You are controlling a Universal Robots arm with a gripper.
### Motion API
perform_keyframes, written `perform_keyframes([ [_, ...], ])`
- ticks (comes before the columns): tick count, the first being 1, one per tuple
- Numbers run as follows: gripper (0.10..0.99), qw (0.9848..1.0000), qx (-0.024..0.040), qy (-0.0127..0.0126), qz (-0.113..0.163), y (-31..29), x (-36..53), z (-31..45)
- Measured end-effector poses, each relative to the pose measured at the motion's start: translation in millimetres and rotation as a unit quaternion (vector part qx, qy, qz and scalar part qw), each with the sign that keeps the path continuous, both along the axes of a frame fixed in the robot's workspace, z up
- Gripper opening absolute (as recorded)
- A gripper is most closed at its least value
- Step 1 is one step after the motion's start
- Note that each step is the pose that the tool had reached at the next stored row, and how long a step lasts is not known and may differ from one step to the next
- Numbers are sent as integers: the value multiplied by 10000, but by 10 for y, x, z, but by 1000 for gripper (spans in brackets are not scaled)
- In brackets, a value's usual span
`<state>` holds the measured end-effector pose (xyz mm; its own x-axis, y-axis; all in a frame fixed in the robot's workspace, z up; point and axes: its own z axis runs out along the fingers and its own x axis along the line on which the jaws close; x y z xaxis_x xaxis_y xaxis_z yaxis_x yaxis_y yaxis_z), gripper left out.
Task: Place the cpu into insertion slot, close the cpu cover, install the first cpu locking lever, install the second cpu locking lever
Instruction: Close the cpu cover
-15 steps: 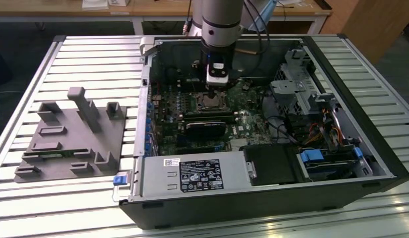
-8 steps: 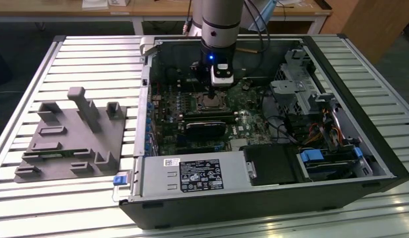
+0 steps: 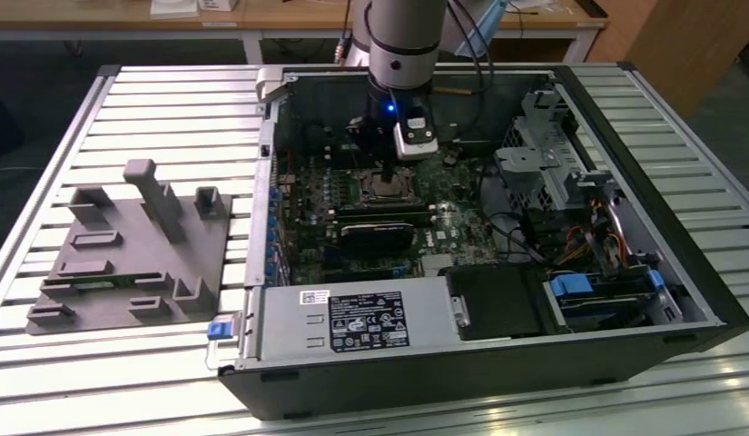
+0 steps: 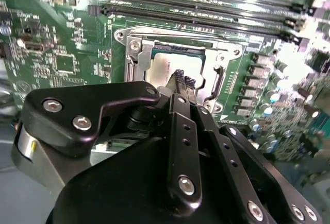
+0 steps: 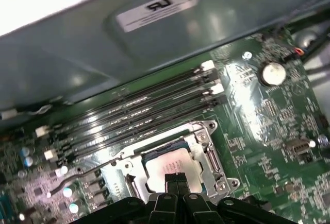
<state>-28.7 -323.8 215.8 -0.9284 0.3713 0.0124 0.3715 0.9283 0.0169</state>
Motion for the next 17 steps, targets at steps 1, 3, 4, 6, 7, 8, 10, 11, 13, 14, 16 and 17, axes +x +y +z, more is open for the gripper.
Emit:
perform_keyframes([
  [1,106,10000,0,0,89,0,0,-3],
  [3,106,9996,0,0,269,0,0,-8],
  [4,106,9994,0,0,359,0,0,-11],
  [6,106,9985,0,-3,543,0,0,-15],
  [7,106,9980,0,-8,630,0,0,-17],
  [8,106,9974,-1,-13,717,0,0,-19],
  [10,106,9960,0,-21,892,0,0,-24],
  [11,106,9952,-1,-26,980,0,0,-26],
  [13,106,9933,-1,-34,1157,0,0,-32],
  [14,106,9922,-1,-38,1247,0,0,-34],
  [16,106,9897,-1,-43,1430,0,0,-40],
  [17,106,9884,0,-46,1519,0,0,-43],
])
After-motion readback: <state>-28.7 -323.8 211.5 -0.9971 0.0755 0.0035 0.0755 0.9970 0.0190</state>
